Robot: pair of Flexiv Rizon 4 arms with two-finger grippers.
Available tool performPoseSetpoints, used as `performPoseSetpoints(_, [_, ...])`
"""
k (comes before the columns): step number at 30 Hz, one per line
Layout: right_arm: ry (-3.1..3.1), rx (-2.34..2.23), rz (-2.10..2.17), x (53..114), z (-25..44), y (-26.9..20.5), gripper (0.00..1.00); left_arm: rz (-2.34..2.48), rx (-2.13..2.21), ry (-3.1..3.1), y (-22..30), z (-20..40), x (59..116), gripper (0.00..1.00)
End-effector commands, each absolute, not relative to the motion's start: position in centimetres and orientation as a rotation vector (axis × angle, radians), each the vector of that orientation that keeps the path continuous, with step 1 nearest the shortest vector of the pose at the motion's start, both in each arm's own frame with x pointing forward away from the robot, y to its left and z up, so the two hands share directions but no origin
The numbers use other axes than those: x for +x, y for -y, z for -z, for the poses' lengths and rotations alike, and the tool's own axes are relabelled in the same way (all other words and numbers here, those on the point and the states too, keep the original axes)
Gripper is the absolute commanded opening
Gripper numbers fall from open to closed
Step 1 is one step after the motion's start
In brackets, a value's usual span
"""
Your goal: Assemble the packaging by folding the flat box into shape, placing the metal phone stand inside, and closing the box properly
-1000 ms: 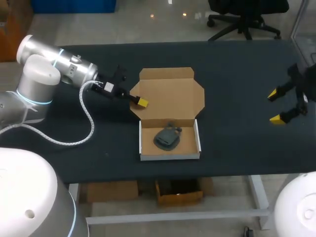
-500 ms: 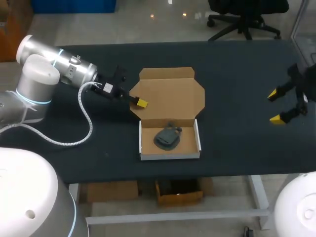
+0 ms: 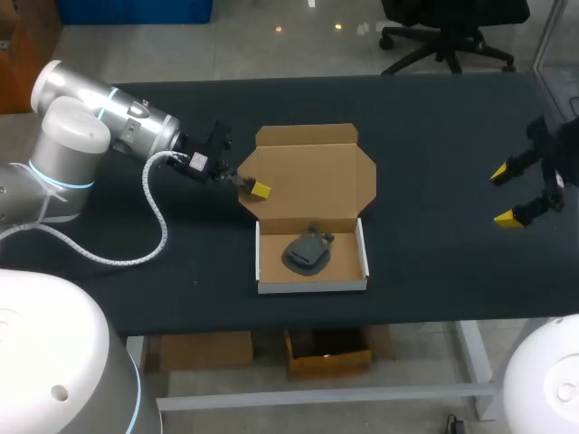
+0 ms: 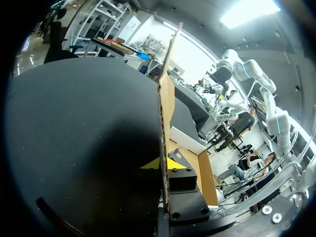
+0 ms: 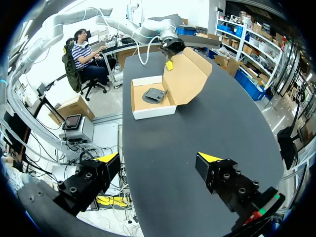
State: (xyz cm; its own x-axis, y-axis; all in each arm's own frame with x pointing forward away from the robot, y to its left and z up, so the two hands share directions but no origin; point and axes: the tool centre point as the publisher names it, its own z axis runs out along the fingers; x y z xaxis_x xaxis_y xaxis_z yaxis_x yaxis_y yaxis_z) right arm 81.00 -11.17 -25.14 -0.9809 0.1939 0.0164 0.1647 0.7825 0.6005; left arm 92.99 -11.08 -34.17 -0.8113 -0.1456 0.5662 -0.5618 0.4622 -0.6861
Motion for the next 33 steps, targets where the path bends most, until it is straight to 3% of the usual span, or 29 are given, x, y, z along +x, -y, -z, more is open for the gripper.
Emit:
performPoseSetpoints(1, [-2.92,0.293,-0.98,80.9,25.1,11.2,1.0,-1.306,0.592,2.284,11.2,34.3,93.0,0.0])
performPoseSetpoints(33, [-2.928,0.21,-0.938,81.9,23.8,9.8,1.0,-1.391,0.428,2.446,10.8,33.3,91.2,0.0])
